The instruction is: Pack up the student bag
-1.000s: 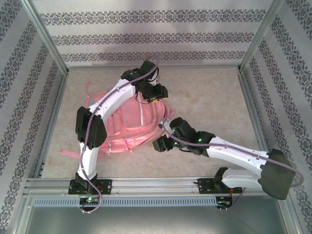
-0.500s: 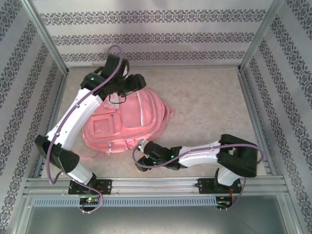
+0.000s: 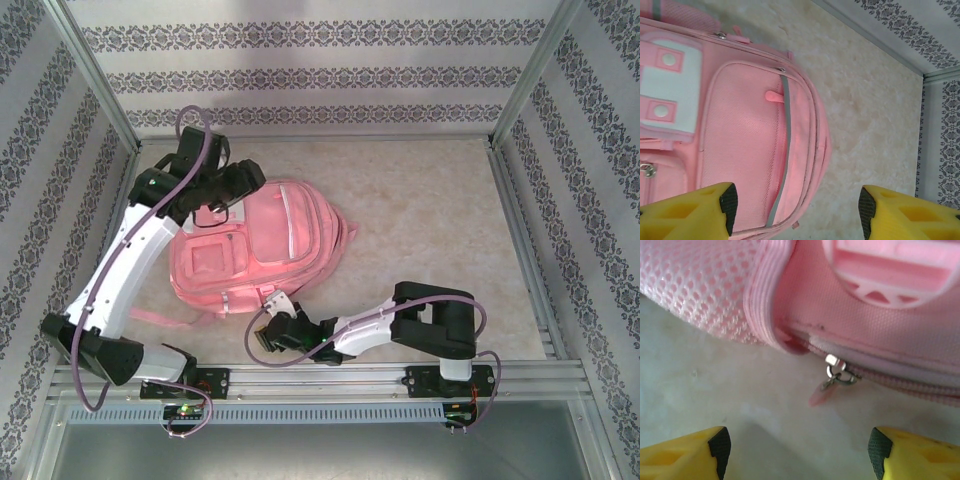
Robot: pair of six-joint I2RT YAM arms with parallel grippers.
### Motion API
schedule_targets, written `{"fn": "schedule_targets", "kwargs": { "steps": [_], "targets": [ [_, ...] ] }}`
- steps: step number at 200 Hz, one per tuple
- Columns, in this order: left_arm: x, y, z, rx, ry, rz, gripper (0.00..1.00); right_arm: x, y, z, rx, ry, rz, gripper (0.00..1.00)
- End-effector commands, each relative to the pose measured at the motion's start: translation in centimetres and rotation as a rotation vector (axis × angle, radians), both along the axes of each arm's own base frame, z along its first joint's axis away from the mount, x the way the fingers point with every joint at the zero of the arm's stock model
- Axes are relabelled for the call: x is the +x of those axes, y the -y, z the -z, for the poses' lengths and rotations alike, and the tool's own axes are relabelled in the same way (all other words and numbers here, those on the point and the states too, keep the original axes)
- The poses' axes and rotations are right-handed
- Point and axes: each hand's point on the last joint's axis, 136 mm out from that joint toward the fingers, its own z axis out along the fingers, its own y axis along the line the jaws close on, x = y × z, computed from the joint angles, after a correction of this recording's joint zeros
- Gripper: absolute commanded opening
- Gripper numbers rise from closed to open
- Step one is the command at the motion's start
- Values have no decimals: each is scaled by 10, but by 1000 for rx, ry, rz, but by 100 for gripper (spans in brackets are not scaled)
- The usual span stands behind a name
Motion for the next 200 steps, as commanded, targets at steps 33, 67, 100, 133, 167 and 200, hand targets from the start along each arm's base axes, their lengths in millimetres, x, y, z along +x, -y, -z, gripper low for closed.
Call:
{"fn": "schedule_targets", "kwargs": {
  "steps": [33,67,100,133,167,200],
  "targets": [
    [-20,-24,-3,4,5,-53,66,33,11,16,-3,46,172,67],
    [-27,-29,-2,5,5,-63,66,48,19,19,9,31,229,54],
    [-34,-35,3,29,-7,-70,66,57,21,19,17,26,209,30],
    [-46,-42,13,37,-48,-92,66,50,18,18,-2,13,123,10],
    [-79,-56,40,35,-152,-177,66,43,33,20,-62,-10,56,1],
    [-131,-72,86,41,-331,-262,67,39,51,23,-84,-75,2,0]
  ]
}}
